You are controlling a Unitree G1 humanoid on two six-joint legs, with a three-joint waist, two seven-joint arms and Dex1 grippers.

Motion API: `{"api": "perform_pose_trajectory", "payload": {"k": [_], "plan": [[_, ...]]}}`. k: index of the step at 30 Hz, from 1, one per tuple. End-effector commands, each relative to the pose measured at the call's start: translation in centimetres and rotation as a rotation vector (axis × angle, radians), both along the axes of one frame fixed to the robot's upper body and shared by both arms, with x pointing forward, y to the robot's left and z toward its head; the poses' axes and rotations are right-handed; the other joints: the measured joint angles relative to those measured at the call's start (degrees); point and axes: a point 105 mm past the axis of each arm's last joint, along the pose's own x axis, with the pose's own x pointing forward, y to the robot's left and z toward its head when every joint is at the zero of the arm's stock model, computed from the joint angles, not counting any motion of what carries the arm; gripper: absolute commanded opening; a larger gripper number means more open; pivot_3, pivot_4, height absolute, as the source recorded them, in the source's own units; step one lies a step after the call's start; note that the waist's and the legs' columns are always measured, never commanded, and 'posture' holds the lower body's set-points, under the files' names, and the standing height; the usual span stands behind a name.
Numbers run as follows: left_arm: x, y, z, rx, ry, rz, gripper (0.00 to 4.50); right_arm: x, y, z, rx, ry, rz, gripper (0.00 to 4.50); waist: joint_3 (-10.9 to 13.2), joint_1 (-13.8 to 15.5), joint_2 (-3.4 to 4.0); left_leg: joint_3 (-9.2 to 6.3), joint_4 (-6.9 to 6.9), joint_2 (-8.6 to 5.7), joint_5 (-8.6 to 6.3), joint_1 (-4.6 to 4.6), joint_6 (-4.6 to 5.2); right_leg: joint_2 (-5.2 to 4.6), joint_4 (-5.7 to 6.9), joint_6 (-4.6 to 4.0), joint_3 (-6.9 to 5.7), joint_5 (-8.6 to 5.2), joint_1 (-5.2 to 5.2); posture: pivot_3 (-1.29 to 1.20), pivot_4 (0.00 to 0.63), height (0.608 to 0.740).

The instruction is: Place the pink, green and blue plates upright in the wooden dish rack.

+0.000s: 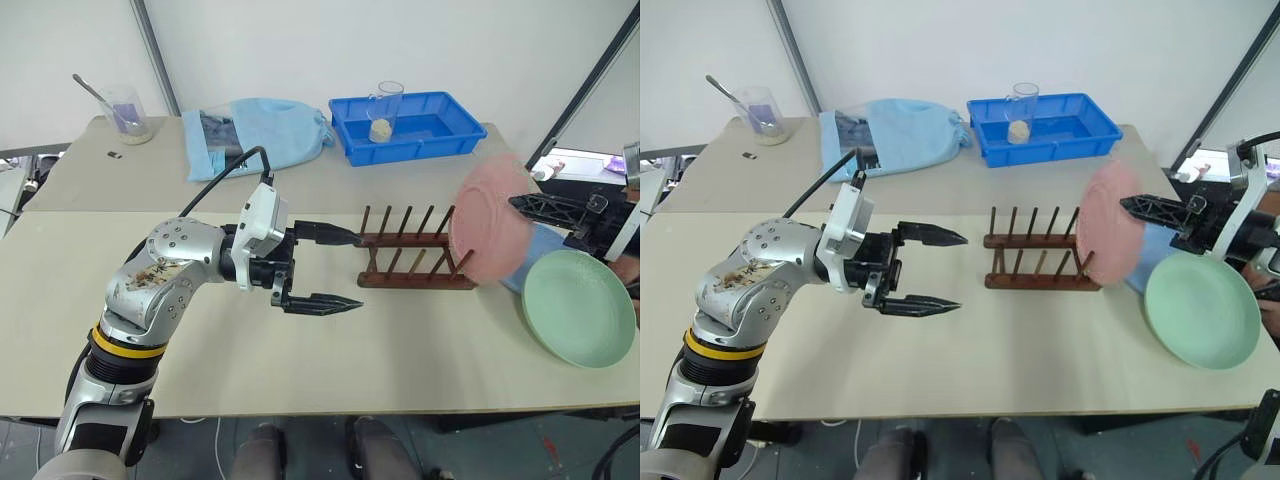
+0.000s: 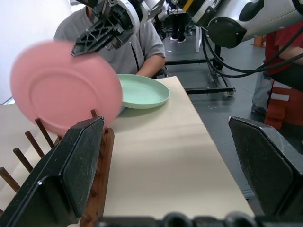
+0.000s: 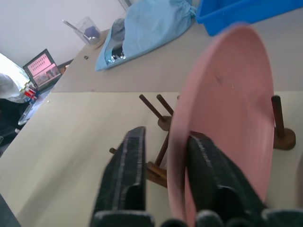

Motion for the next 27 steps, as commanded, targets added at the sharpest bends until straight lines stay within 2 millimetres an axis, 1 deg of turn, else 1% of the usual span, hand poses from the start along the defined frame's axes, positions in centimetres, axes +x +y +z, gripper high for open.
{"api": "perform_pose_trajectory", "payload": {"k": [1,3,5,6,9,11,13,15,18,20,21,27], "plan": [[-0.5,0.0,0.2,0.002,-0.001,-0.01,4.5,0.0,-0.6,2.3,-0.017,-0.101,-0.051,2.87,0.0,0.0,0.0,0.0,0.0,0.0,0.0,-0.02,0.0,0.0,-0.01,0.04,0.0,0.02,0.0,0.0,0.15,0.74],[-0.6,0.2,0.0,0.017,0.001,-0.007,4.5,-0.1,-1.5,3.4,-0.058,-0.154,-0.112,3.57,0.0,0.1,0.0,0.0,0.0,-0.01,0.0,-0.04,0.0,0.0,-0.01,0.04,0.0,0.02,-0.02,0.0,0.15,0.74],[-0.7,0.3,-0.2,0.025,0.003,-0.007,4.5,-0.8,-2.4,4.4,-0.12,-0.208,-0.153,4.26,0.0,0.1,0.04,0.0,0.01,0.0,0.0,-0.05,0.0,0.0,0.0,0.03,0.0,0.01,-0.04,0.0,0.15,0.74],[-0.8,0.4,-0.3,0.028,0.003,-0.006,4.5,-1.4,-3.0,4.6,-0.193,-0.232,-0.173,4.46,0.0,0.3,0.05,0.01,0.0,-0.01,0.0,-0.07,0.0,-0.01,0.01,0.03,0.01,0.01,-0.09,0.0,0.15,0.74],[-1.1,0.5,-0.8,0.042,-0.023,-0.008,4.5,-3.9,-3.5,4.2,-0.357,-0.247,-0.156,4.46,0.0,0.9,0.1,-0.08,-0.01,-0.01,0.0,-0.24,0.0,0.0,0.03,0.11,-0.07,-0.02,-0.2,0.0,0.15,0.74],[-1.4,0.5,-1.0,0.052,-0.022,-0.023,4.5,-5.5,-3.6,3.4,-0.413,-0.242,-0.152,4.46,0.0,0.8,0.11,-0.08,-0.02,0.0,-0.04,-0.28,0.06,0.0,0.01,0.23,-0.08,0.0,-0.21,0.0,0.15,0.74],[-1.6,0.5,-1.2,0.057,-0.019,-0.038,4.5,-6.9,-3.7,1.7,-0.513,-0.224,-0.157,4.46,0.0,0.8,0.11,-0.06,0.01,-0.02,-0.05,-0.3,0.07,-0.01,0.01,0.33,-0.05,0.04,-0.21,0.0,0.15,0.74],[-1.8,0.3,-1.3,0.055,-0.017,-0.057,4.5,-8.0,-3.7,-1.0,-0.641,-0.181,-0.155,4.46,0.0,0.9,0.11,-0.09,0.03,-0.01,-0.05,-0.28,0.07,0.0,0.04,0.34,-0.08,0.05,-0.19,0.0,0.15,0.74],[-2.1,-0.1,-1.4,0.06,-0.022,-0.095,4.5,-8.7,-3.3,-5.1,-0.819,-0.137,-0.163,4.46,-0.1,0.6,0.22,-0.08,0.16,-0.01,-0.03,-0.25,0.04,0.0,0.1,0.13,-0.06,-0.07,-0.18,0.0,0.15,0.74],[-2.1,-0.3,-1.5,0.062,-0.028,-0.107,4.5,-8.6,-3.4,-7.0,-0.903,-0.136,-0.186,4.46,-0.1,0.2,0.24,-0.06,0.2,-0.01,-0.01,-0.21,0.0,-0.01,0.1,0.1,-0.02,-0.06,-0.16,0.0,0.15,0.74],[-2.0,-0.4,-1.5,0.062,-0.033,-0.11,4.5,-8.3,-3.5,-7.7,-0.915,-0.137,-0.215,4.46,-0.1,0.0,0.23,-0.03,0.23,-0.01,0.01,-0.13,-0.02,-0.02,0.09,0.1,0.01,-0.05,-0.12,0.0,0.15,0.74],[-2.2,-0.8,-1.5,0.06,-0.038,-0.12,4.5,-7.0,-3.1,-10.9,-0.949,-0.126,-0.267,4.46,-0.1,-0.4,0.23,-0.01,0.22,-0.07,0.02,0.12,-0.03,-0.07,0.05,0.05,0.06,-0.04,-0.03,0.0,0.15,0.74]]}}
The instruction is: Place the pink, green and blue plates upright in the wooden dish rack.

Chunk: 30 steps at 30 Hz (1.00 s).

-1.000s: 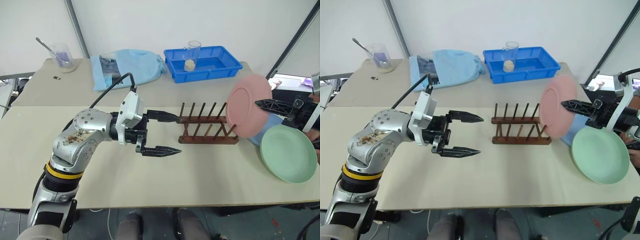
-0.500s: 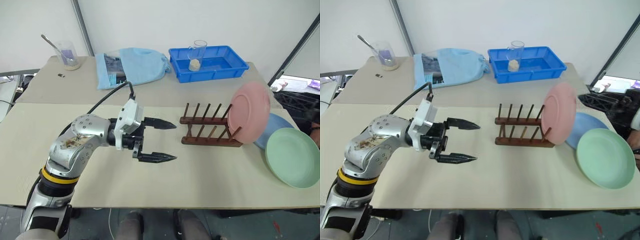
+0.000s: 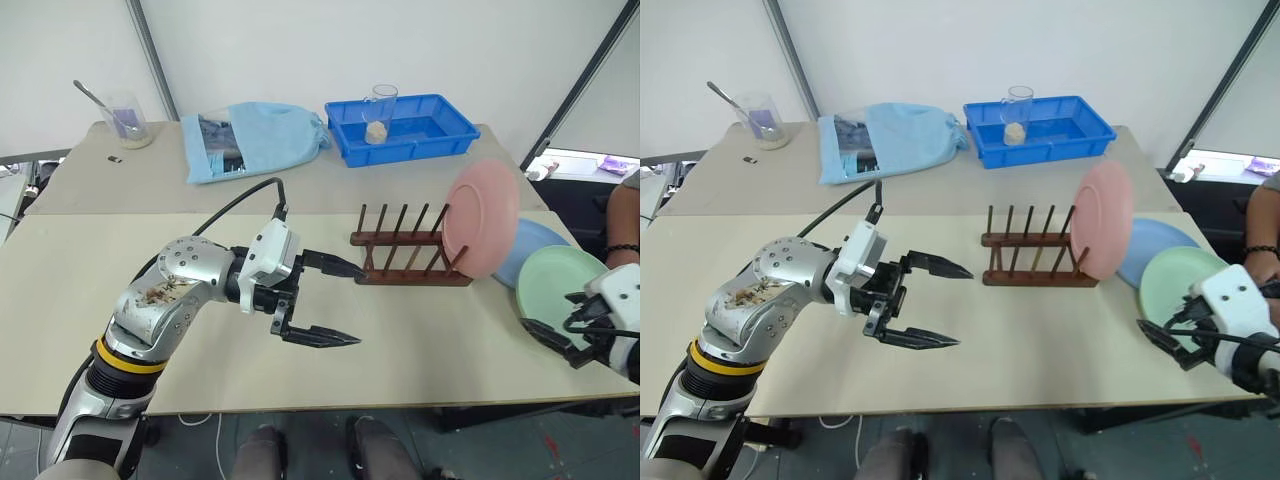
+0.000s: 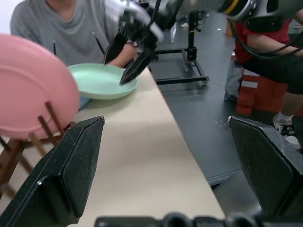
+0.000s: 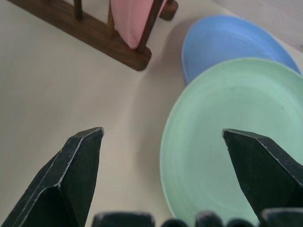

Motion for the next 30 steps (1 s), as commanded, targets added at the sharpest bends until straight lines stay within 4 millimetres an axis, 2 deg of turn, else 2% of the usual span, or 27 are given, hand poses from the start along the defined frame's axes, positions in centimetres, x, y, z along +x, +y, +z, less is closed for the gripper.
{"api": "perform_pose_trajectory", "payload": {"k": [1,7,10,18,20,21,26,28,30], "plan": [[-0.4,-0.4,0.7,-0.01,-0.049,-0.024,4.5,1.1,-0.2,-0.1,-0.05,-0.061,-0.035,4.46,0.0,0.0,0.0,-0.01,0.0,0.0,0.0,0.03,0.0,0.0,0.01,-0.01,0.0,0.01,0.02,0.0,0.15,0.74],[-0.6,-0.8,0.7,-0.019,-0.045,-0.039,4.5,2.7,-1.3,-2.2,-0.096,-0.063,-0.116,4.46,0.0,0.1,0.03,-0.01,0.0,-0.04,0.02,0.04,0.04,0.0,0.04,-0.03,0.03,0.02,0.11,0.0,0.15,0.74],[-0.5,-0.9,0.7,-0.018,-0.053,-0.039,4.5,3.3,-1.7,-2.8,-0.093,-0.059,-0.158,3.68,0.0,0.1,0.04,-0.02,-0.03,-0.06,0.02,0.03,0.06,0.0,0.04,-0.04,0.03,0.02,0.13,0.0,0.15,0.74],[-0.3,-1.2,0.8,-0.031,-0.058,-0.026,4.5,3.3,-1.9,-3.4,-0.097,-0.04,-0.213,0.87,0.0,0.6,0.05,-0.16,-0.21,-0.15,-0.04,-0.11,0.17,0.0,0.01,-0.09,0.02,-0.17,0.08,0.0,0.15,0.74],[-0.3,-1.2,0.8,-0.031,-0.062,-0.024,4.5,3.2,-2.0,-3.5,-0.098,-0.035,-0.223,0.21,0.0,0.6,0.04,-0.18,-0.15,-0.17,-0.04,-0.1,0.16,0.0,0.0,-0.08,0.02,-0.16,0.13,0.0,0.15,0.74],[-0.3,-1.2,0.8,-0.032,-0.063,-0.022,4.5,3.2,-2.0,-3.4,-0.097,-0.036,-0.23,0.02,0.0,0.6,0.04,-0.17,-0.12,-0.17,-0.04,-0.07,0.16,-0.01,0.01,-0.06,0.03,-0.15,0.16,0.0,0.15,0.74],[-0.1,-1.2,0.8,-0.035,-0.067,-0.017,4.5,2.6,-1.7,-2.3,-0.085,-0.064,-0.259,0.02,0.0,0.6,0.04,-0.27,-0.09,-0.18,-0.04,0.25,0.15,-0.01,-0.02,-0.06,0.0,-0.15,0.54,0.0,0.15,0.74],[0.0,-1.1,0.7,-0.036,-0.067,-0.012,4.5,2.2,-1.6,-1.3,-0.091,-0.095,-0.268,0.02,0.0,0.6,0.05,-0.33,-0.09,-0.2,-0.03,0.25,0.14,-0.01,-0.01,-0.06,-0.01,-0.15,0.55,0.0,0.15,0.74],[0.3,-0.8,0.9,-0.042,-0.061,0.005,4.5,1.8,-1.7,0.7,-0.125,-0.157,-0.281,0.02,0.0,0.6,0.09,-0.34,-0.1,-0.2,-0.03,0.24,0.14,-0.01,-0.01,-0.06,-0.01,-0.15,0.55,0.0,0.15,0.74]]}}
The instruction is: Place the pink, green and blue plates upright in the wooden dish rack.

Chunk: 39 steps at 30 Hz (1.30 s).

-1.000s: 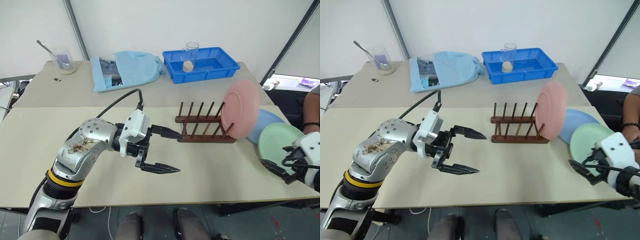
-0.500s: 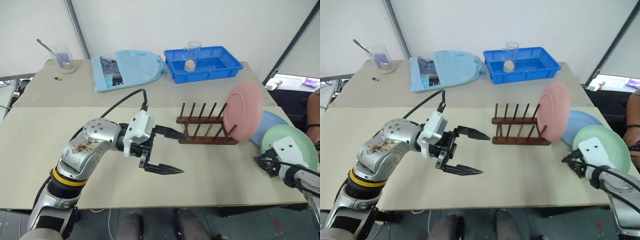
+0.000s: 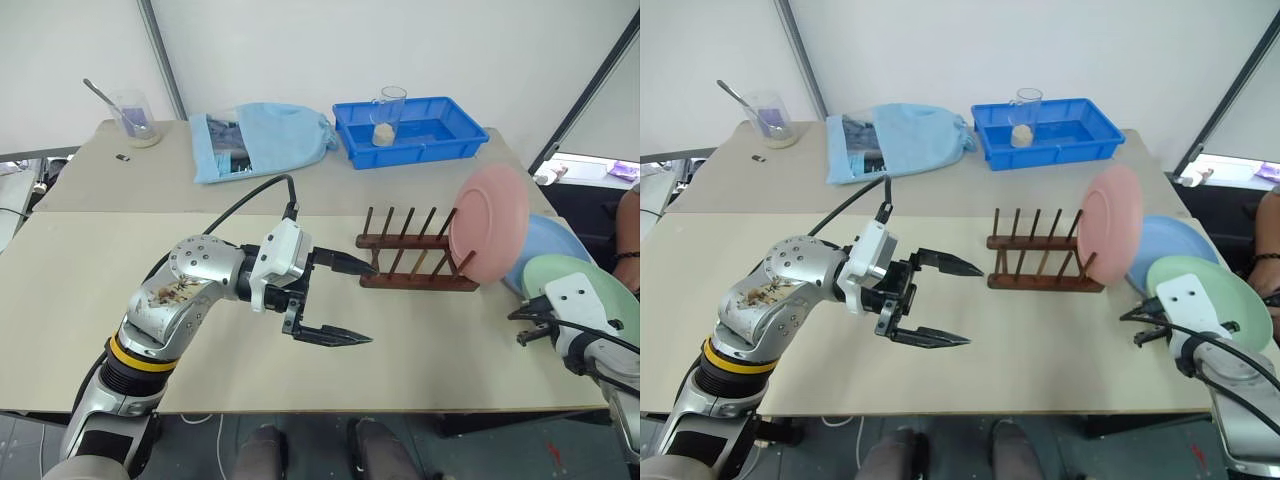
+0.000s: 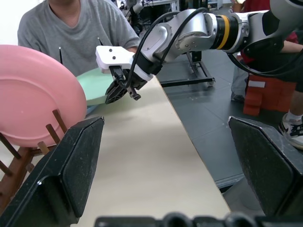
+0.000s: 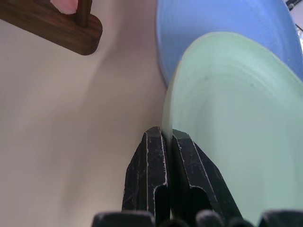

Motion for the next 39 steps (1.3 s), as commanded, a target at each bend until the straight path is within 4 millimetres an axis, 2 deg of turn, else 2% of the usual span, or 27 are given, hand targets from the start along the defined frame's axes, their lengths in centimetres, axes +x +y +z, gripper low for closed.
{"api": "perform_pose_trajectory", "payload": {"k": [1,5,7,8,10,12,13,18,21,26,31,39], "plan": [[0.4,0.4,0.8,-0.025,-0.025,0.024,4.5,-0.5,-0.5,5.6,-0.101,-0.176,-0.029,0.02,0.0,-0.1,0.07,0.0,0.0,-0.02,0.0,-0.03,0.0,-0.01,0.0,0.0,0.01,0.0,-0.02,0.0,0.15,0.74],[1.3,1.3,1.3,-0.049,0.008,0.089,4.5,0.0,-0.1,13.2,-0.224,-0.405,0.005,0.02,0.0,-0.7,0.16,0.03,-0.01,-0.05,0.0,-0.06,0.0,-0.04,-0.01,0.01,0.02,0.0,-0.06,0.0,0.15,0.74],[1.9,1.9,1.4,-0.055,0.02,0.134,4.5,0.9,0.9,16.6,-0.234,-0.504,0.071,0.02,0.0,-0.9,0.19,0.02,-0.02,-0.07,0.0,-0.04,0.0,-0.05,-0.02,0.02,0.02,0.0,-0.05,0.0,0.15,0.74],[2.2,2.1,1.4,-0.055,0.024,0.151,4.5,1.2,1.3,17.7,-0.236,-0.529,0.096,0.02,0.0,-1.0,0.17,-0.02,-0.01,-0.05,0.0,-0.02,0.0,-0.04,0.0,0.01,-0.02,0.0,-0.05,0.0,0.15,0.74],[2.9,2.7,1.4,-0.063,0.023,0.21,4.5,2.1,3.2,20.6,-0.219,-0.622,0.208,0.02,0.1,-1.3,0.19,-0.11,-0.08,-0.06,0.0,0.04,0.0,-0.03,-0.02,0.01,-0.08,0.0,0.0,0.0,0.15,0.74],[3.3,3.5,1.5,-0.07,0.021,0.267,4.5,2.9,6.1,23.8,-0.105,-0.734,0.373,0.02,0.1,-1.8,0.28,-0.12,-0.08,-0.06,0.0,0.12,0.0,-0.02,-0.01,-0.01,-0.08,-0.01,0.03,0.0,0.15,0.74],[3.3,3.7,1.4,-0.068,0.022,0.279,4.5,3.1,7.3,24.8,-0.054,-0.761,0.443,0.02,0.2,-2.0,0.27,-0.13,-0.11,-0.07,0.0,0.1,0.01,-0.03,-0.02,-0.01,-0.05,0.0,0.03,0.0,0.15,0.74],[2.7,4.8,1.3,-0.044,0.004,0.302,4.5,3.0,11.4,27.7,0.419,-0.76,0.736,0.02,0.2,-1.7,0.25,-0.25,-0.27,-0.04,-0.01,0.02,0.03,0.03,-0.02,-0.11,-0.11,-0.1,-0.02,0.0,0.15,0.74],[2.5,5.2,1.4,-0.038,-0.007,0.303,4.5,2.7,12.9,27.8,0.696,-0.689,0.825,0.02,0.2,-1.2,0.25,-0.29,-0.29,-0.09,-0.06,-0.21,0.11,-0.04,-0.02,0.01,-0.12,0.05,-0.17,0.0,0.15,0.74],[1.9,4.9,1.4,-0.039,-0.005,0.28,4.5,3.0,13.4,25.2,0.984,-0.561,0.809,0.02,0.2,-0.2,0.26,-0.42,-0.31,-0.23,-0.2,-0.45,0.33,-0.19,-0.1,0.01,-0.18,0.15,-0.23,0.0,0.15,0.74],[1.6,4.6,1.4,-0.039,-0.005,0.25,4.5,2.9,13.5,22.9,1.126,-0.451,0.776,0.02,0.2,0.0,0.26,-0.41,-0.24,-0.3,-0.21,-0.75,0.35,-0.23,-0.06,0.04,-0.17,0.15,-0.52,0.0,0.15,0.74],[1.7,4.4,1.4,-0.035,-0.018,0.24,4.5,3.0,12.6,20.4,1.237,-0.34,0.645,0.02,0.2,-0.4,0.26,-0.42,-0.2,-0.26,-0.2,-0.69,0.37,-0.13,0.01,0.22,-0.15,0.07,-0.51,0.0,0.15,0.74]]}}
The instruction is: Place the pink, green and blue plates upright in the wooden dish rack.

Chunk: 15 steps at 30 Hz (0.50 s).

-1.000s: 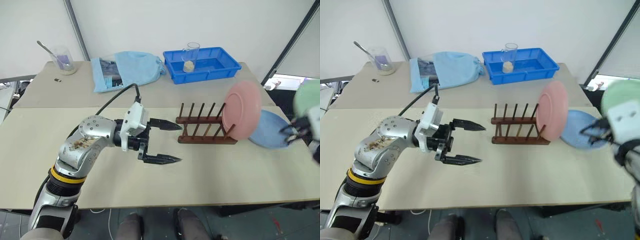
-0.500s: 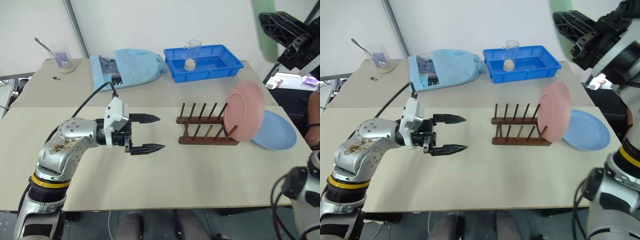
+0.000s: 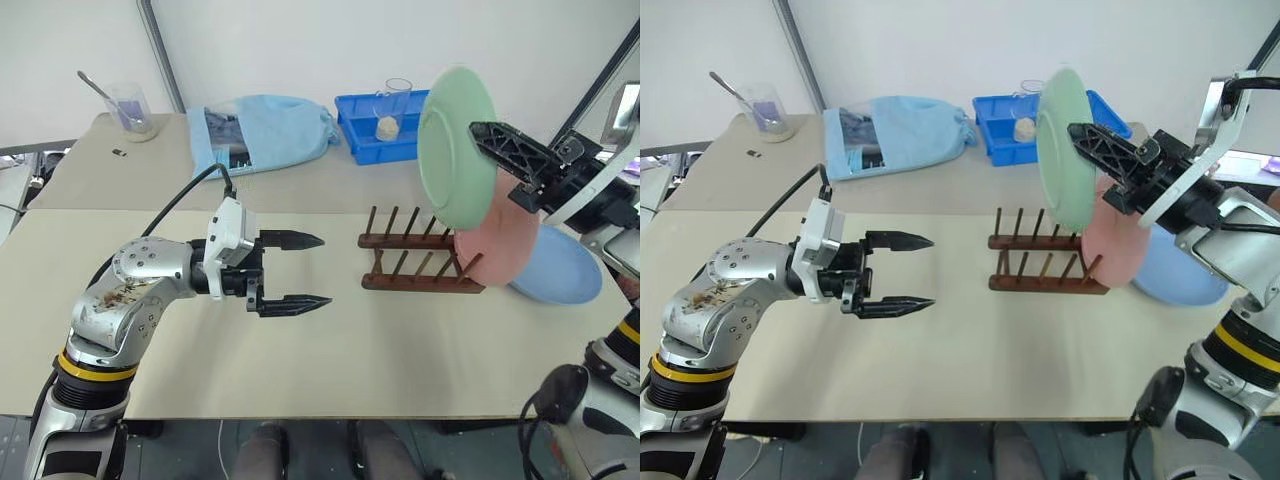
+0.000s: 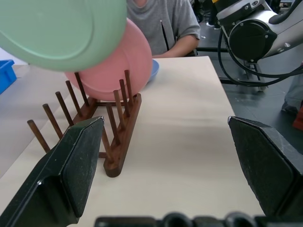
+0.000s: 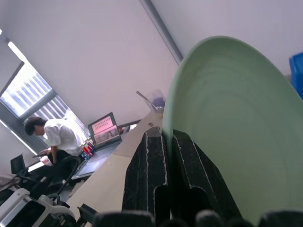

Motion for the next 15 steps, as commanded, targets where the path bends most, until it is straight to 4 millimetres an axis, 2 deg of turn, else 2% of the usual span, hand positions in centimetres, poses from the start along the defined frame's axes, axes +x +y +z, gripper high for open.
{"api": "perform_pose_trajectory", "payload": {"k": [1,12,15], "plan": [[-0.4,-0.3,0.8,-0.002,-0.054,-0.027,4.5,-0.7,-0.3,0.7,0.045,-0.004,-0.004,0.02,0.0,-0.1,0.0,0.0,0.03,0.0,0.0,0.0,0.0,0.0,0.0,0.05,0.0,-0.02,0.01,0.0,0.15,0.74],[-0.3,-0.5,0.9,0.004,-0.07,-0.032,4.5,-0.7,-0.1,0.2,0.124,0.086,-0.009,0.02,0.0,-1.1,0.0,0.01,0.08,0.01,0.01,0.0,0.01,0.01,-0.01,0.15,0.08,-0.03,0.04,0.0,0.15,0.74],[-0.3,-0.6,0.9,0.001,-0.072,-0.035,4.5,-0.4,-0.3,-0.5,0.124,0.119,-0.035,0.02,0.0,-1.1,0.0,0.01,0.07,0.01,0.01,0.0,0.01,0.01,-0.02,0.15,0.07,-0.03,0.04,0.0,0.15,0.74]]}}
